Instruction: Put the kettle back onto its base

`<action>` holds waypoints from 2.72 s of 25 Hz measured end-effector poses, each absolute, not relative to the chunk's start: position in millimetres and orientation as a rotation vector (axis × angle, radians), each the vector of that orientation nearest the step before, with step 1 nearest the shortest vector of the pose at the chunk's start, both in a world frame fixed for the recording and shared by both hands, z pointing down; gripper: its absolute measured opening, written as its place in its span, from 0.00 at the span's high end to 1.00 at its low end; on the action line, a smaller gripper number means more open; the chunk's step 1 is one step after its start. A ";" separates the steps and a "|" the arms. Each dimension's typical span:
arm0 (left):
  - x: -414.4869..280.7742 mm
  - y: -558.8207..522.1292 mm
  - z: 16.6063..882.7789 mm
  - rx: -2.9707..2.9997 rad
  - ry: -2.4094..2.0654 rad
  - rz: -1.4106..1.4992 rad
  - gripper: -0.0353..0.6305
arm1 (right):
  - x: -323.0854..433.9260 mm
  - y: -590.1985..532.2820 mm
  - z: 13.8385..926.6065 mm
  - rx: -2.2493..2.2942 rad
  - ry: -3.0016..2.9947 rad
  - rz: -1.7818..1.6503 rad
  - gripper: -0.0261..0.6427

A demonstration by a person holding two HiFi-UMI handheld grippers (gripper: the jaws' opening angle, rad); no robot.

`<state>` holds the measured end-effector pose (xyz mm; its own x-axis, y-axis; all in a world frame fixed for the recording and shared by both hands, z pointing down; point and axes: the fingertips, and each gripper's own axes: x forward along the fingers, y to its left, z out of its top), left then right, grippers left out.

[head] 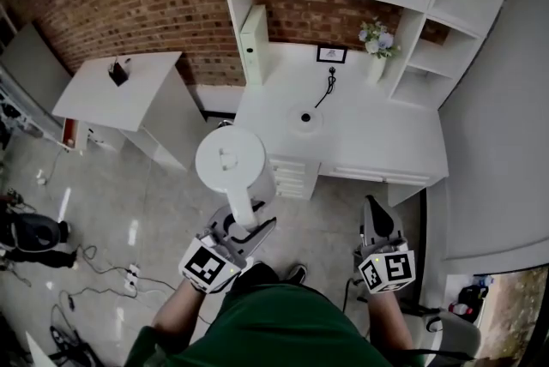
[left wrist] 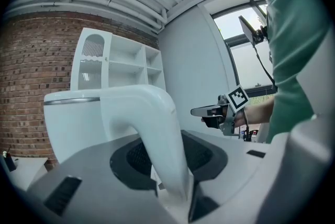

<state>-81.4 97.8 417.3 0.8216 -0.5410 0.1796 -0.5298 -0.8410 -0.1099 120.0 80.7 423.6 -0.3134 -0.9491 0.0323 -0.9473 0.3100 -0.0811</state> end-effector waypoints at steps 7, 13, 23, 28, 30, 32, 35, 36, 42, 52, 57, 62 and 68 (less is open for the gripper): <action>-62.4 77.4 426.2 -2.954 0.851 -0.323 0.72 | 133.6 61.2 426.5 -1.820 2.530 -0.123 0.94; -51.9 43.8 436.2 -2.963 0.829 -0.320 0.72 | 147.0 46.6 426.9 -1.869 2.517 -0.109 0.94; -24.3 -53.8 444.6 -2.966 0.737 -0.303 0.72 | 176.6 -52.6 406.2 -2.005 2.509 0.162 0.94; -6.1 -108.5 454.6 -2.986 0.644 -0.325 0.72 | 179.0 -135.2 371.3 -2.033 2.429 0.431 0.94; 0.9 -129.6 457.8 -2.997 0.616 -0.319 0.72 | 175.3 -162.8 366.9 -2.015 2.414 0.420 0.94; 6.4 -148.8 461.9 -2.998 0.595 -0.310 0.72 | 169.1 -185.8 368.3 -2.013 2.415 0.396 0.94; 10.8 -175.0 473.7 -3.000 0.576 -0.305 0.72 | 158.2 -212.7 379.1 -2.038 2.438 0.346 0.94; 11.5 -183.1 478.6 -3.004 0.567 -0.308 0.72 | 155.1 -219.4 383.2 -2.046 2.444 0.323 0.94; 13.6 -226.3 504.1 -3.051 0.499 -0.311 0.72 | 144.9 -249.8 399.9 -2.101 2.445 0.204 0.94; 38.3 -260.9 553.9 -3.052 0.463 -0.381 0.72 | 153.5 -287.0 421.2 -2.143 2.422 0.118 0.94; 58.5 -270.8 568.9 -3.027 0.472 -0.402 0.72 | 168.5 -303.4 434.5 -2.109 2.458 0.056 0.94; 80.8 -275.3 580.6 -3.035 0.450 -0.417 0.72 | 186.8 -312.6 448.6 -2.125 2.493 -0.015 0.94; 93.1 -280.2 595.9 -3.053 0.413 -0.426 0.72 | 197.6 -314.8 467.9 -2.166 2.508 -0.095 0.94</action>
